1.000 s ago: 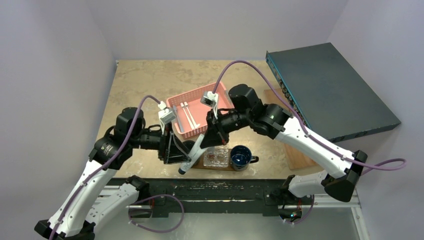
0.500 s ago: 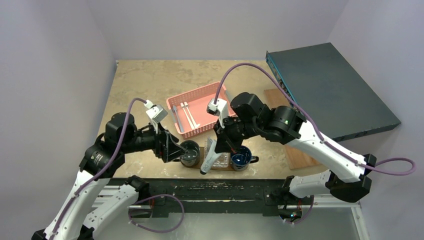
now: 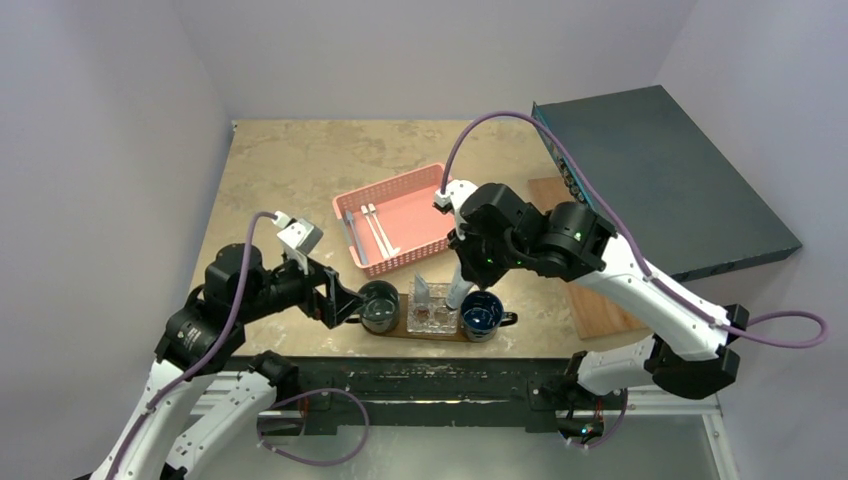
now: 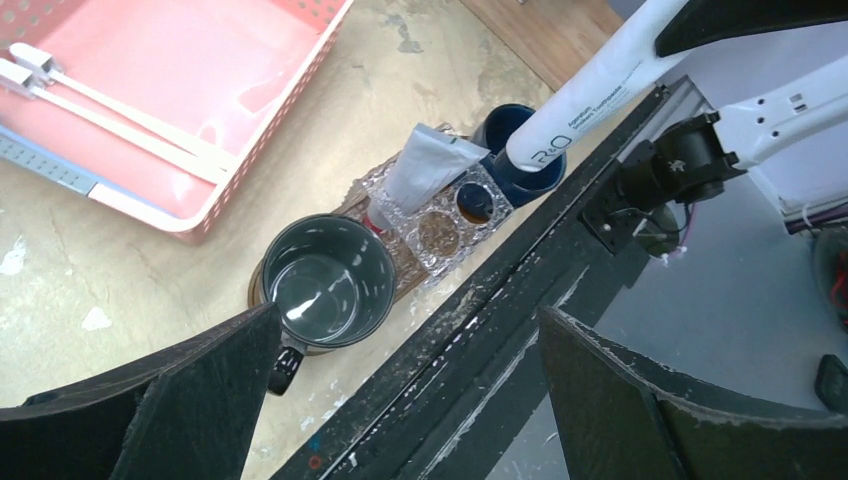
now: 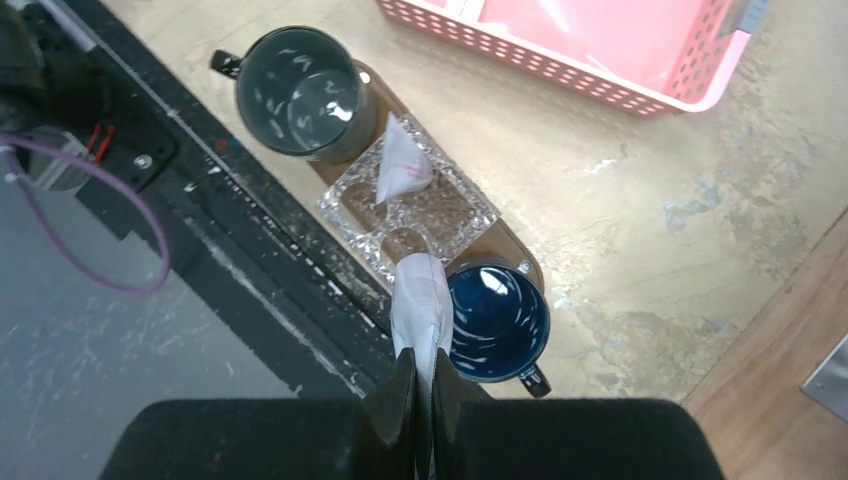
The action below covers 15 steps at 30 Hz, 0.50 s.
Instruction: Prepare toiletry sets of a toothbrush and toothpaste on the tray
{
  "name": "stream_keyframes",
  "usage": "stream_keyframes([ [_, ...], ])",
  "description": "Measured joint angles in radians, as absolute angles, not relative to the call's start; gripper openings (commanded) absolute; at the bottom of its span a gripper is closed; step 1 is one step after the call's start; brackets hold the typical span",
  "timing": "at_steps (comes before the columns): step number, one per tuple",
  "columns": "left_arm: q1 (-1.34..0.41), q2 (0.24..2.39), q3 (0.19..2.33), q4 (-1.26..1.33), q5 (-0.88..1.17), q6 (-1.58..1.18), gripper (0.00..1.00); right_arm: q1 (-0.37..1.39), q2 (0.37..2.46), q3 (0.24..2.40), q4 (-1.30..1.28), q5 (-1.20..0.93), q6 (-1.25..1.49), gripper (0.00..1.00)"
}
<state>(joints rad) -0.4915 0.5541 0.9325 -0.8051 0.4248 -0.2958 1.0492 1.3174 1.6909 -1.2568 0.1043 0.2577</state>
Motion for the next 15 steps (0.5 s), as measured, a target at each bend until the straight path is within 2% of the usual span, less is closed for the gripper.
stream_keyframes([
  [15,-0.492,0.497,0.855,-0.791,0.344,-0.300,1.00,1.060,1.412,1.662,-1.156,0.202,0.332,0.00],
])
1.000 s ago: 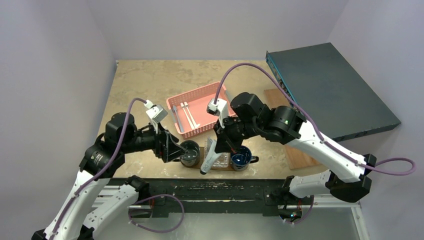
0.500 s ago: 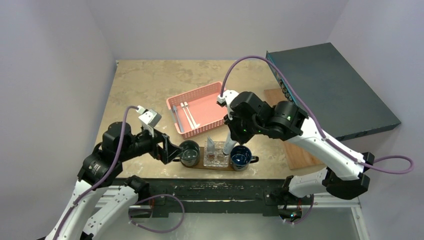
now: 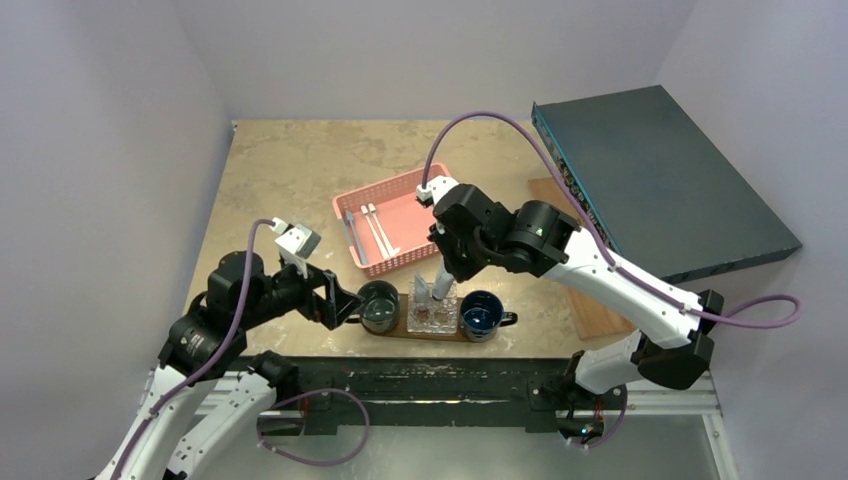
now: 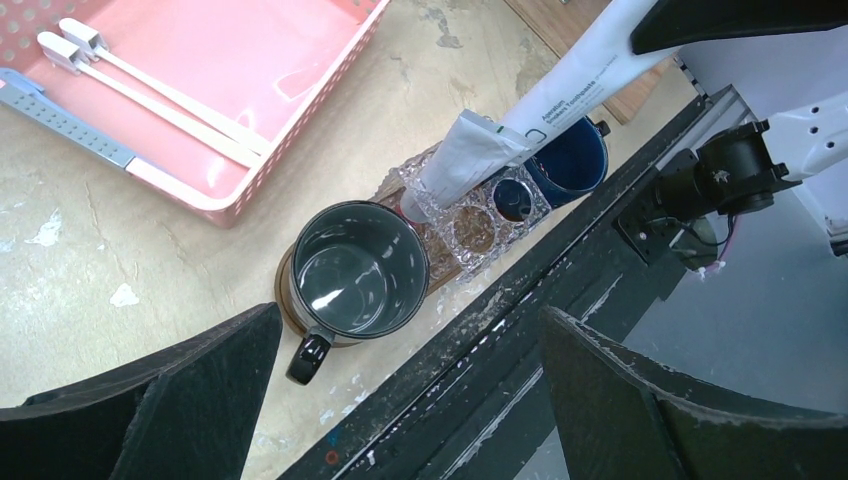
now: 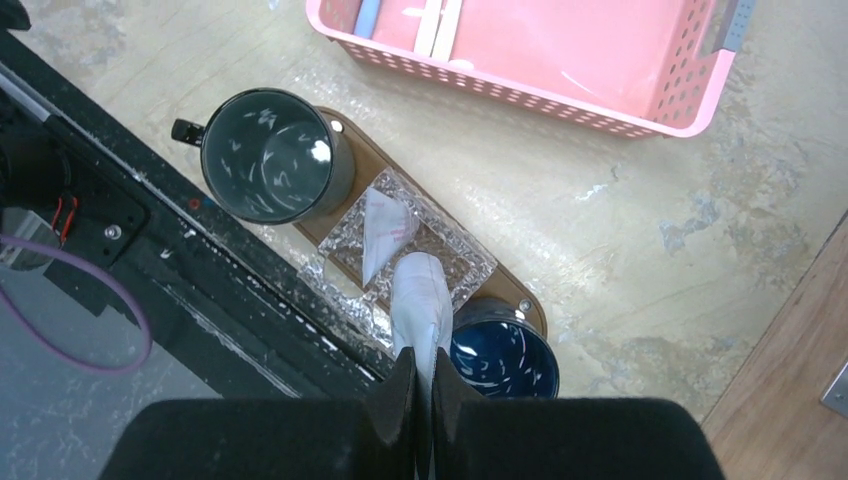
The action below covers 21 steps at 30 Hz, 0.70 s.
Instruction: Prepare toiletry sets of a toothbrush and toothpaste on the tray
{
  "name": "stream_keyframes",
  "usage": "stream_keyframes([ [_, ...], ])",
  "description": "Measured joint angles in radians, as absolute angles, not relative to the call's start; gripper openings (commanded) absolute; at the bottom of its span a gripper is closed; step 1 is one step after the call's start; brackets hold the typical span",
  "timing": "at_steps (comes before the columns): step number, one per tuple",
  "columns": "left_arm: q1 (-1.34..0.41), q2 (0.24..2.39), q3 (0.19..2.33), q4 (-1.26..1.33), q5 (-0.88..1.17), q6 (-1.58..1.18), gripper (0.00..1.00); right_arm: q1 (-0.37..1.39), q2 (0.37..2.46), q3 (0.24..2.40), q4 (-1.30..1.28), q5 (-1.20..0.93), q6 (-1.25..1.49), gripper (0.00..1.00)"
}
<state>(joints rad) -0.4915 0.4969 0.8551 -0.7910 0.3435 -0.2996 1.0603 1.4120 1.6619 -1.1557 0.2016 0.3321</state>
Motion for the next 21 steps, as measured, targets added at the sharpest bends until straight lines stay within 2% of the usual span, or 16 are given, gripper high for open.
stream_keyframes([
  [21,-0.492,0.494,0.854,-0.791,0.336,-0.300,1.00,1.069,1.441,1.552,-1.090,0.241,0.348,0.00],
])
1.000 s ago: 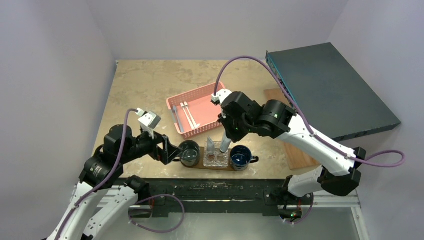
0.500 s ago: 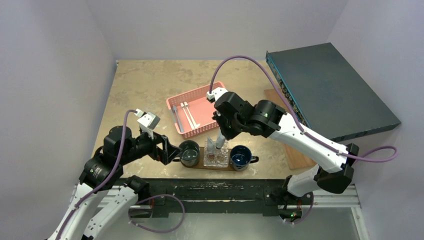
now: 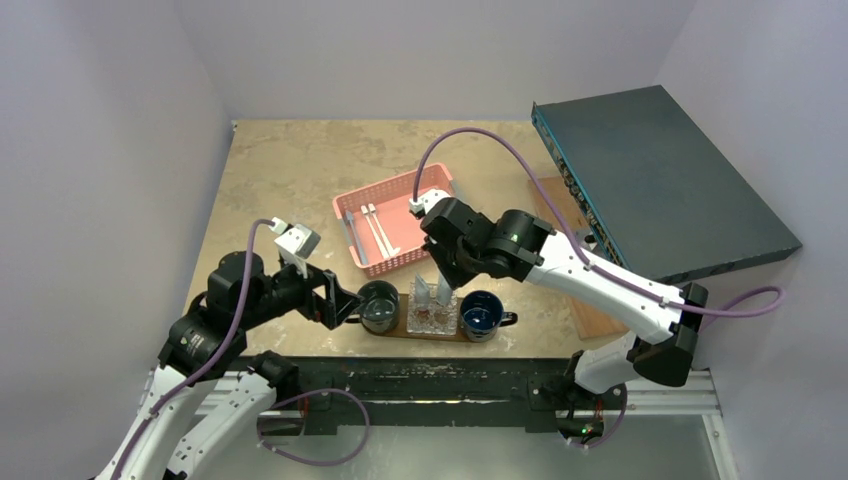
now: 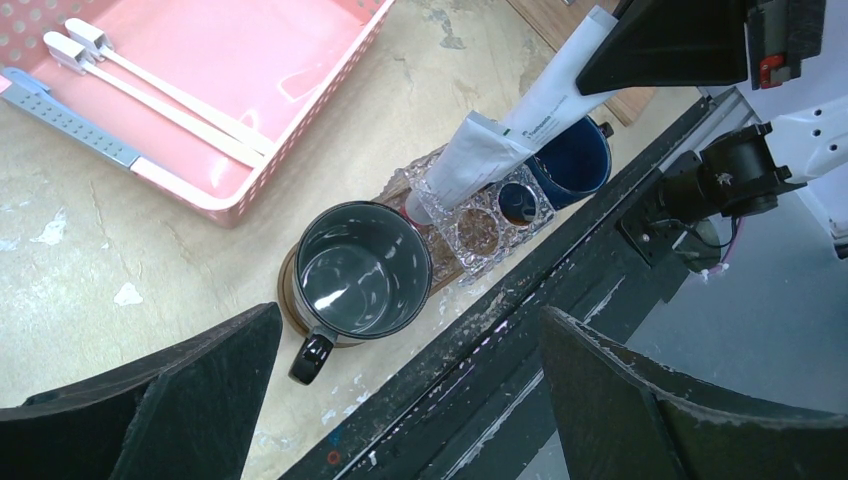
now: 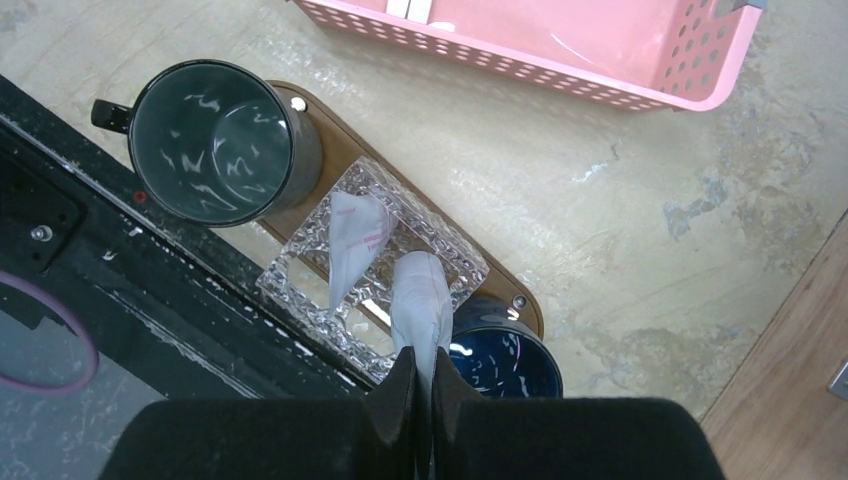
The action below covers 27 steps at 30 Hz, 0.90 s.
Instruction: Prepare toiletry sets of a toothbrush and toothpaste on the tray
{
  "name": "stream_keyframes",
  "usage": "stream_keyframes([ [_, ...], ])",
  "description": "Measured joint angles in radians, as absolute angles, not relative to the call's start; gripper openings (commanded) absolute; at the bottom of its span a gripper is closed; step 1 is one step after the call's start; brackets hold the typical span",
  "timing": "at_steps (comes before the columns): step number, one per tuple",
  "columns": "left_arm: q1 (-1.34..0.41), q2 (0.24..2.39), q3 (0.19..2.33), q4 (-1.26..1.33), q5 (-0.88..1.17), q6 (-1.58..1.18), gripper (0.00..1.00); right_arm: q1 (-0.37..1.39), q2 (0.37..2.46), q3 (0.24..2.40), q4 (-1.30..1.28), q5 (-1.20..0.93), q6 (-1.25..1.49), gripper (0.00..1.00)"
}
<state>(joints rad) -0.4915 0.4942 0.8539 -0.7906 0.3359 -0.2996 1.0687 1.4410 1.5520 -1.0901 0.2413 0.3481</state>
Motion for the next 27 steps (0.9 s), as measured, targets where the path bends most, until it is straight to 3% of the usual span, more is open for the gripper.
stream_keyframes([
  [27,-0.492,0.514,0.854,-0.791,0.336,-0.300,1.00,1.077,1.449,1.433,-0.991,0.293,0.368,0.00],
])
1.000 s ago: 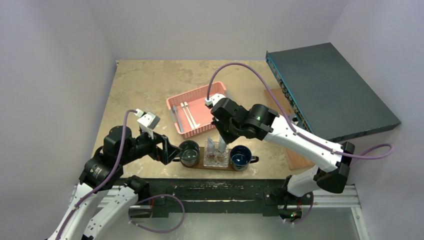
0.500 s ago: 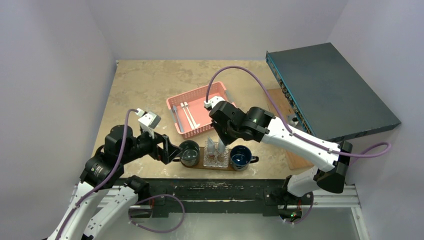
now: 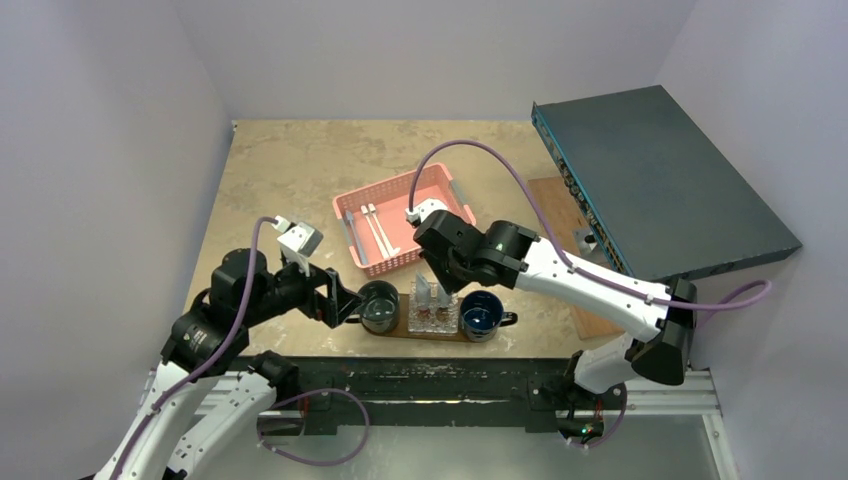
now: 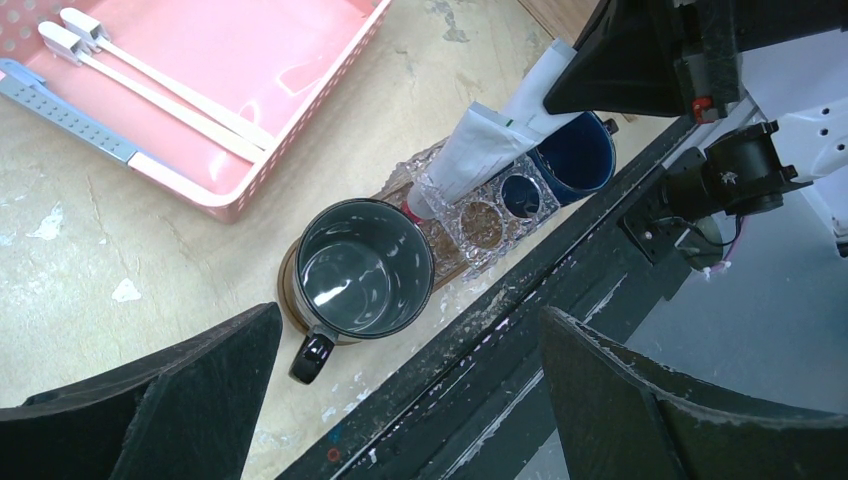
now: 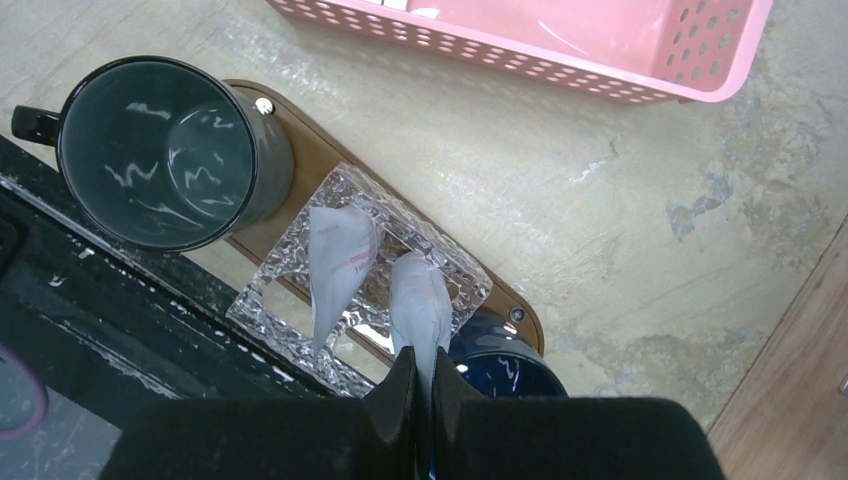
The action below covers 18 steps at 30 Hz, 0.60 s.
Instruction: Prepare toiletry sets of a toothbrush and toothpaste on the tray
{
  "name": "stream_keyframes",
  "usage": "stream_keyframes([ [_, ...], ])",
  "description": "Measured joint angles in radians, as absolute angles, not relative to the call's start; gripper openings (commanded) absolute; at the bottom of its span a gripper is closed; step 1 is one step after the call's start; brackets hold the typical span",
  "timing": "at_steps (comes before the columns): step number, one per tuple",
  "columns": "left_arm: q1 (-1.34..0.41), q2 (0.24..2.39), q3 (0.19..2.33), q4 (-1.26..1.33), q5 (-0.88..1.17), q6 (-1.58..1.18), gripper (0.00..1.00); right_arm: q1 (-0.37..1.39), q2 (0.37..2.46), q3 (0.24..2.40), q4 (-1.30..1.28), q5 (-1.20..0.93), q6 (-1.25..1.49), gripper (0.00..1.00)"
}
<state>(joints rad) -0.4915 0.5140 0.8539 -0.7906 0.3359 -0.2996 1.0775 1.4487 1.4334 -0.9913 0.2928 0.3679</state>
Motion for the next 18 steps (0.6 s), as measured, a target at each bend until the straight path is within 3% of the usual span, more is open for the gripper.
stream_keyframes([
  [18,-0.492,0.526,0.854,-0.791,0.336,-0.300,1.00,1.087,1.467,1.373,-0.933,0.295,0.378,0.02],
])
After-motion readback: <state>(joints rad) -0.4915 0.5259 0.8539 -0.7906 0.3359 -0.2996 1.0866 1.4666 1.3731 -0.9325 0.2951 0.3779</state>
